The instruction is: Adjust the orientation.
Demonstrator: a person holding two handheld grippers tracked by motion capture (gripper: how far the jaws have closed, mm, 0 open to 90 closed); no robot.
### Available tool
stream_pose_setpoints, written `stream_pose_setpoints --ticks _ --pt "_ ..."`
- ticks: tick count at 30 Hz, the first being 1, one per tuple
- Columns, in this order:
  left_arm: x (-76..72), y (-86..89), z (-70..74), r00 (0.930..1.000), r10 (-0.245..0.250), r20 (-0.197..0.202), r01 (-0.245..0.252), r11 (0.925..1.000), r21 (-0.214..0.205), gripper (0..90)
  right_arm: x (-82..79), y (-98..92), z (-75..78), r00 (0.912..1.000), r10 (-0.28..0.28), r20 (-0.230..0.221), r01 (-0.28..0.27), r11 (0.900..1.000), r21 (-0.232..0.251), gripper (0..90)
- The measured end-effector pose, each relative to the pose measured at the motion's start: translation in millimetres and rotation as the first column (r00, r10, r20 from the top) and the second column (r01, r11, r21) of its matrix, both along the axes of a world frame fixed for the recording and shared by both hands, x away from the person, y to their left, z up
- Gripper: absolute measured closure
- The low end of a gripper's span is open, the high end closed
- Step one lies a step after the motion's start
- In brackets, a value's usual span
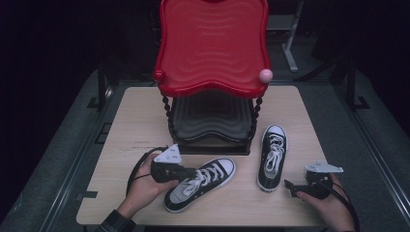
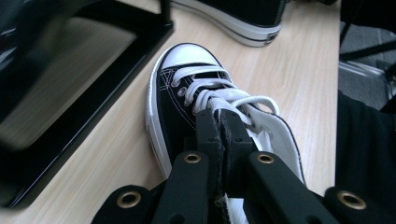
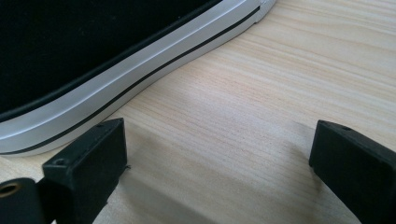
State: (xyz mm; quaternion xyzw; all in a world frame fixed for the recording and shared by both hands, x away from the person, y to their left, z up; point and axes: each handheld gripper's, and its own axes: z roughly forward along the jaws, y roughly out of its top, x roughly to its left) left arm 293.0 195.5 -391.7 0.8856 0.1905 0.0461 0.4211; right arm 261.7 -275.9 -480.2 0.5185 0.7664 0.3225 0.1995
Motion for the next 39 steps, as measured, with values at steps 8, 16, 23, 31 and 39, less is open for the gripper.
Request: stream_pose_setpoints --ticks 8,16,23,31,39 --pt "-2.4 43.4 -5.2 0.9940 0.107 -0.023 -0.107 0.9940 -0.022 87.9 0.0 -0.1 0.0 1.0000 -0.003 0.000 0.003 1.0000 0.000 3.7" --pt "-10.6 59.7 -13.1 0.9924 0.107 -0.060 -0.110 0.9930 -0.042 83.3 0.1 -0.3 0.0 1.0000 -0.004 0.000 0.004 1.0000 0.000 3.8" --pt "-19.2 95.8 -5.8 0.9793 0.199 -0.037 -0.200 0.9786 -0.047 86.8 0.1 -0.4 0.0 1.0000 -0.004 0.000 0.004 1.0000 0.000 3.8" --pt "-25.1 114.6 -47.0 0.9657 0.238 -0.103 -0.227 0.9673 0.114 89.9 0.1 -0.4 0.0 1.0000 -0.004 0.000 0.004 1.0000 0.000 3.8" --pt "-29.1 89.6 -56.8 0.9794 0.159 -0.125 -0.133 0.9720 0.194 89.8 0.2 -0.6 -0.1 1.0000 -0.003 0.001 0.003 1.0000 0.000 3.8"
